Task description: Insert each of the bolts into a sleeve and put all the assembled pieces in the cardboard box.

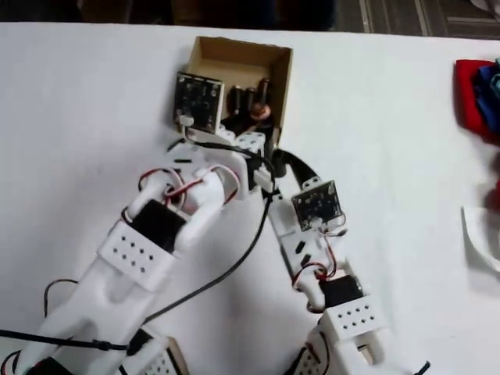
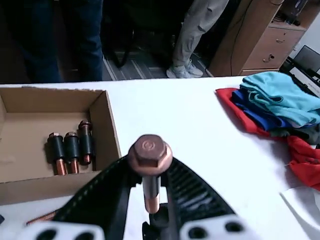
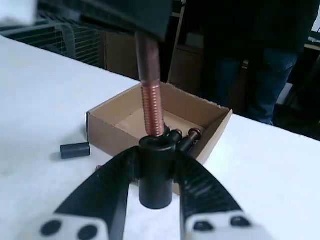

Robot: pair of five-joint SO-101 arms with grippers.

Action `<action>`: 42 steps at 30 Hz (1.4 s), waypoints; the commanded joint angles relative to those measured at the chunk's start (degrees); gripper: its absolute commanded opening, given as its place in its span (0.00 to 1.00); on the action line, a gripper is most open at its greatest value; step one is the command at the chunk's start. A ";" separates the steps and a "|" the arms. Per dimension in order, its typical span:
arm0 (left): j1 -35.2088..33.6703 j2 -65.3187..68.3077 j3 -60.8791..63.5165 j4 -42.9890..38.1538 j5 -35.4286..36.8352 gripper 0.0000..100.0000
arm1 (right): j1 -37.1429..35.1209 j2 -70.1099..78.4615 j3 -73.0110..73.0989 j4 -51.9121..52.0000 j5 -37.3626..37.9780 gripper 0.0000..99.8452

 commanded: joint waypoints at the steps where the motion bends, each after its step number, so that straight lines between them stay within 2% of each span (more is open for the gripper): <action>1: 1.32 -0.35 1.98 -0.18 0.26 0.02 | 0.66 -1.36 -0.88 -1.63 -0.62 0.02; 9: 5.71 -0.53 2.59 -0.26 0.26 0.02 | 0.66 -1.36 -0.88 -1.63 -0.62 0.02; 21: 5.36 -0.62 2.51 -0.18 0.44 0.02 | 0.92 -1.36 -0.88 -2.86 -0.62 0.02; 26: 2.64 -0.09 0.92 0.18 11.87 0.02 | 1.54 -1.36 -0.88 -11.03 -0.62 0.02; 29: 0.62 -0.09 0.84 0.26 12.66 0.02 | 1.63 -1.36 -0.88 -12.70 -0.44 0.02; 35: 0.88 0.70 0.40 0.26 12.66 0.02 | 1.27 -1.80 -0.88 -12.79 -0.44 0.02; 38: 0.44 5.45 -3.30 2.02 12.57 0.02 | 1.27 -1.80 -0.88 -13.05 -0.18 0.02; 42: 0.79 15.03 -13.76 8.70 12.22 0.02 | 1.45 -1.80 -0.88 -13.05 -0.09 0.02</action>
